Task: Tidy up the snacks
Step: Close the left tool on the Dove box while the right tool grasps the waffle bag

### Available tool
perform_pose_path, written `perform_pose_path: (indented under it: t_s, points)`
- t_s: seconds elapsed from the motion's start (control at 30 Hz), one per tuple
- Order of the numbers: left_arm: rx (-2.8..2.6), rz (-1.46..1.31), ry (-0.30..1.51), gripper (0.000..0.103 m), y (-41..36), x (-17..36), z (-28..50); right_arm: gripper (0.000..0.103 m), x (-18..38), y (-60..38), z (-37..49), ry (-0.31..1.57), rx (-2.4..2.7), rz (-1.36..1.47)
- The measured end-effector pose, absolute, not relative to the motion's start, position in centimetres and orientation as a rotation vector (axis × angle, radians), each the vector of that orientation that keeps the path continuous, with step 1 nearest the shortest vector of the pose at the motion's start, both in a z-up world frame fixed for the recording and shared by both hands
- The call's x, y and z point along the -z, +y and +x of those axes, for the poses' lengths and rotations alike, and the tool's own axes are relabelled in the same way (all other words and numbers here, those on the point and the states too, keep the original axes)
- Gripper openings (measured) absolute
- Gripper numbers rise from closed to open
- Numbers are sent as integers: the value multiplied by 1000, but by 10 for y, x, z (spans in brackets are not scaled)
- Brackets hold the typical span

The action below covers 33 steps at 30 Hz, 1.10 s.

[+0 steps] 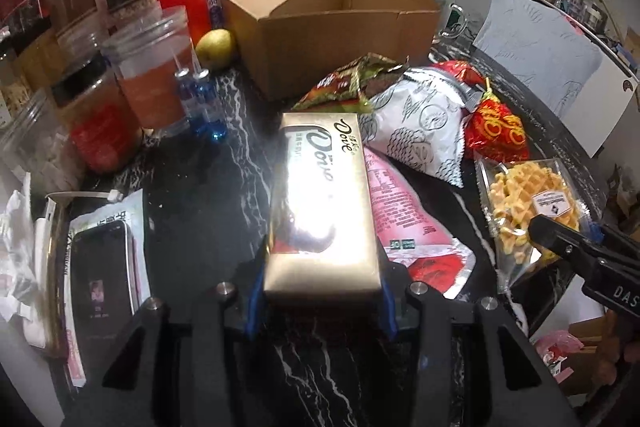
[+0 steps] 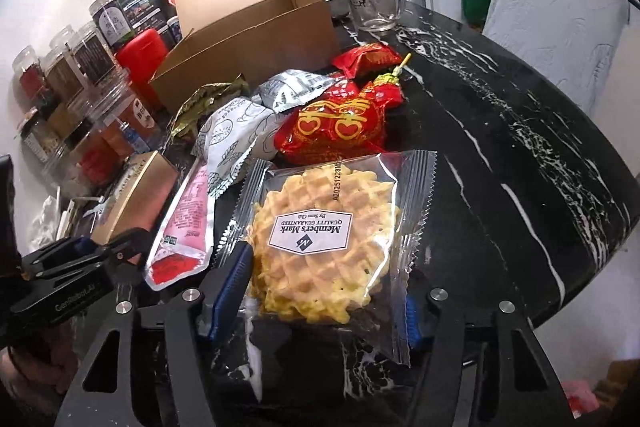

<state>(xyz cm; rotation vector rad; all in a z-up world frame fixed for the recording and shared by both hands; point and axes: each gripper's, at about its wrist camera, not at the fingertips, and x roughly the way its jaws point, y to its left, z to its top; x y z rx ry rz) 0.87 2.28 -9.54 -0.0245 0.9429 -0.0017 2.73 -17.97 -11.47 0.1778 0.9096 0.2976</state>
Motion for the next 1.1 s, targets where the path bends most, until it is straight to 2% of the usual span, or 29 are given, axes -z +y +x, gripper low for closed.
perform_pose_path:
  t_s: [0.17,0.43,0.63,0.8,1.1]
  points:
    - [17,-23,928,43,19,88,2,56,112,-182,22,900,-311,198]
    - [29,-32,918,43,13,85,-6,36,105,-183,14,851,-326,215]
    - [34,-29,897,43,10,78,-11,32,94,-187,8,806,-325,245]
    - [46,-30,878,44,7,70,-12,31,73,-184,2,733,-279,169]
    - [72,-24,829,44,4,48,-10,27,59,-180,4,707,-262,118]
